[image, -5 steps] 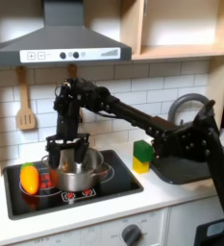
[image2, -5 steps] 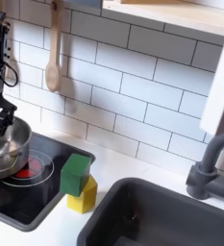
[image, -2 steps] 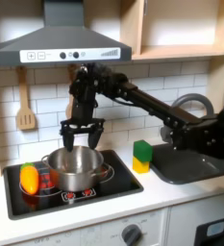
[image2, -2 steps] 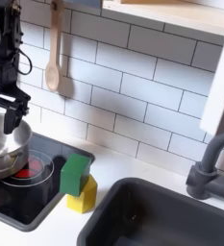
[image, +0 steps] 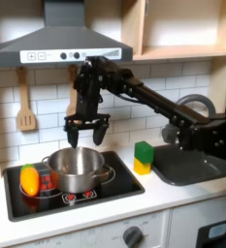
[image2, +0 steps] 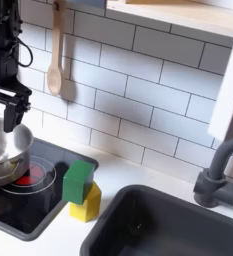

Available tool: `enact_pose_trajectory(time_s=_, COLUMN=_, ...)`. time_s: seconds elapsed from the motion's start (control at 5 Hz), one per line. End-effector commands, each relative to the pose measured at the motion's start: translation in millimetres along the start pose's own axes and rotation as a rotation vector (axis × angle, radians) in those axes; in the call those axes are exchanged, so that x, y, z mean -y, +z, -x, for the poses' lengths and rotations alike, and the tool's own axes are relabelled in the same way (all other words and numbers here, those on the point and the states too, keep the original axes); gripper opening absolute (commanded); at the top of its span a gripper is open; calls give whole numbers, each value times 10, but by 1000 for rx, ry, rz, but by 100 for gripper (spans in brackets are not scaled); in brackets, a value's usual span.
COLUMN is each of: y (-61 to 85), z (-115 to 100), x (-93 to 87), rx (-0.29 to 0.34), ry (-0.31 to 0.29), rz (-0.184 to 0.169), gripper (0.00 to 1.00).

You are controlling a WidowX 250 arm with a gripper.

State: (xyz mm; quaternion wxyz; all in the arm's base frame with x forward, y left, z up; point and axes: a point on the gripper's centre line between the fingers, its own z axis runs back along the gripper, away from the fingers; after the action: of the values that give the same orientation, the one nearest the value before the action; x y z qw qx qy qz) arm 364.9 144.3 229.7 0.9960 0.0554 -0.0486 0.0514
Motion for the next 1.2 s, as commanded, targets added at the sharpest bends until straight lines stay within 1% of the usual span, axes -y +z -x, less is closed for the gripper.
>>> enact_pose_trajectory(time_s=0.0, y=245, z=103, x=51, rx=23, ry=-34, rz=1, gripper=100)
enact_pose_trajectory(time_s=0.2, y=327, z=193, x=117, rx=32, ry=-69, rz=-4, gripper=100)
enact_pose_trajectory(time_s=0.4, y=393, z=328, x=212, rx=46, ry=-90, rz=27, gripper=100)
enact_pose_trajectory(time_s=0.6, y=357, z=496, x=336, rx=25, ry=-108, rz=65, gripper=100)
enact_pose_trajectory(time_s=0.8, y=384, z=711, x=451, rx=9, ry=-113, rz=87, gripper=100)
enact_pose_trajectory(time_s=1.0, y=405, z=956, x=612, rx=-18, ry=-141, rz=106, gripper=100)
